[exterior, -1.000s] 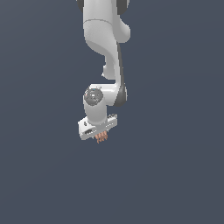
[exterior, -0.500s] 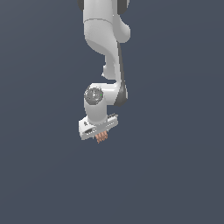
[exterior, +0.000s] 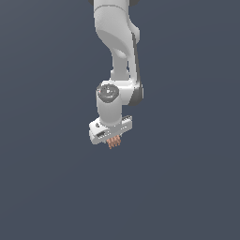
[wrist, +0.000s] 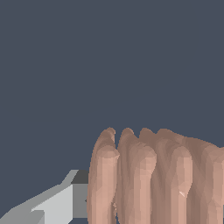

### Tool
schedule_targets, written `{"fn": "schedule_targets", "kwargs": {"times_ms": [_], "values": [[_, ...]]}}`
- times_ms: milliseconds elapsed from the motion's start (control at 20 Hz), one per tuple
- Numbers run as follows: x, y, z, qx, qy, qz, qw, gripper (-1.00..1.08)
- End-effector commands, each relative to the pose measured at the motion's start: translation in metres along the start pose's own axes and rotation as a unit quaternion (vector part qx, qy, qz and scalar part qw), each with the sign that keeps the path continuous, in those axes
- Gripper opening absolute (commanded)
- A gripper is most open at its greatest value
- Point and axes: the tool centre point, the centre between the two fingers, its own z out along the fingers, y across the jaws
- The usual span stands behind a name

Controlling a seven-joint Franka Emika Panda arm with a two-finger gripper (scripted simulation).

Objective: Pick up the object and move it to a goal position.

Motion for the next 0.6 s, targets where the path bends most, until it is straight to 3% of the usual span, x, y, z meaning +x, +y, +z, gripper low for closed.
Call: {"fn": "schedule_targets", "kwargs": {"times_ms": [0, 550], "values": [[0.003, -0.013, -0.017, 0.000, 0.000, 0.000, 1.0000, -1.00], [0.020, -0.096, -0.122, -0.001, 0.000, -0.001, 1.0000, -1.00]]}}
